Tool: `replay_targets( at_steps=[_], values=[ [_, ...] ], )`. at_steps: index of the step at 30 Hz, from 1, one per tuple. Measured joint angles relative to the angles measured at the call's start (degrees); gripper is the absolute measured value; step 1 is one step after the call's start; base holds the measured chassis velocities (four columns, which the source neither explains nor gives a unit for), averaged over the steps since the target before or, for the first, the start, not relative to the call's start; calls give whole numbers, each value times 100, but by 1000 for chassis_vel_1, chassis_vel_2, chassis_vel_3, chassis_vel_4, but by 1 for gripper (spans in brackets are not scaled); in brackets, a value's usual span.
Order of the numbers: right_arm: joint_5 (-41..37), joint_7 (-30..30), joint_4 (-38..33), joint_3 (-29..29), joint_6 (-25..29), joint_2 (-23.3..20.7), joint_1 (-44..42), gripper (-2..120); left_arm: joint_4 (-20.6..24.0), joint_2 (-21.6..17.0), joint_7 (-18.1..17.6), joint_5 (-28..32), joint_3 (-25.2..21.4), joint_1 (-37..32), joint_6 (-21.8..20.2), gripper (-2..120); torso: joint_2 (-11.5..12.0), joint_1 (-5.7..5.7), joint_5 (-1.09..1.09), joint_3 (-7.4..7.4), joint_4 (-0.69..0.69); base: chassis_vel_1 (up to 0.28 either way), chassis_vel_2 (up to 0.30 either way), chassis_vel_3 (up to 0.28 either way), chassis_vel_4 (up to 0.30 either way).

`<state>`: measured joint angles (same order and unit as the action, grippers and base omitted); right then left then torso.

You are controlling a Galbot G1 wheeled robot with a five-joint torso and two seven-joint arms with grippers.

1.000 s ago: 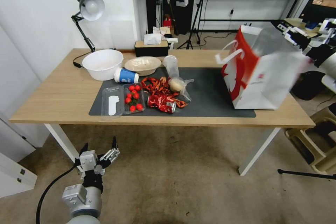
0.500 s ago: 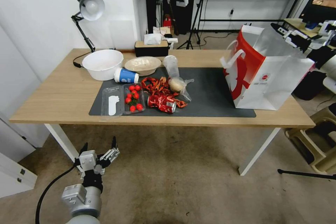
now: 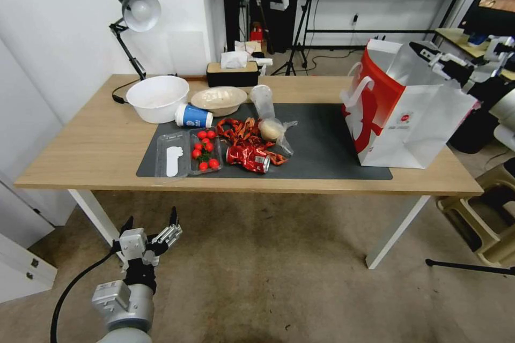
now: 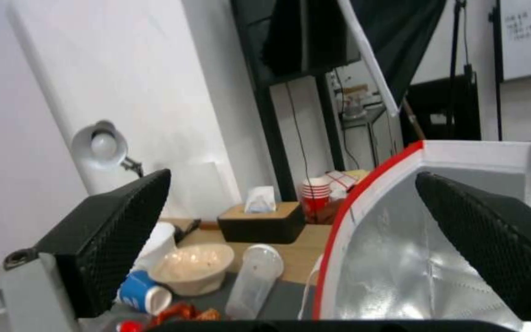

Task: Pick up the food delivery bag from the floor and place it on the table.

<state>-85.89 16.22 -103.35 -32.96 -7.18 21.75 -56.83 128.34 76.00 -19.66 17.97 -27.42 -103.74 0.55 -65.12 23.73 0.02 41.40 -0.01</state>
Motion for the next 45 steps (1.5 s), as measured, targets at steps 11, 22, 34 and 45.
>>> replay_targets(
  at_steps=[11, 22, 34, 45],
  values=[
    [1503, -534, -1025, -312, 830, 168, -939, 100, 47, 3, 13, 0, -28, -22, -5, 100, 0, 0, -4, 0, 1, 0, 0, 0, 0],
    [2424, -1161, -1505, -261, 1103, 719, -1634, 100, 133, 52, 42, -12, -152, -64, -81, 100, 0, 0, -3, 0, 3, 0, 0, 0, 0],
    [3146, -1525, -1778, -762, 1472, 1484, -3027, 100, 81, 30, 93, -15, -179, -37, -45, 100, 0, 0, -3, 0, 1, 0, 0, 0, 0],
    [3795, -1446, -1829, -1187, 1904, 2507, -4611, 100, -53, 1, 100, -16, -158, -5, 25, 100, 0, -1, -4, -1, 0, 0, 0, 0, 0]
  ],
)
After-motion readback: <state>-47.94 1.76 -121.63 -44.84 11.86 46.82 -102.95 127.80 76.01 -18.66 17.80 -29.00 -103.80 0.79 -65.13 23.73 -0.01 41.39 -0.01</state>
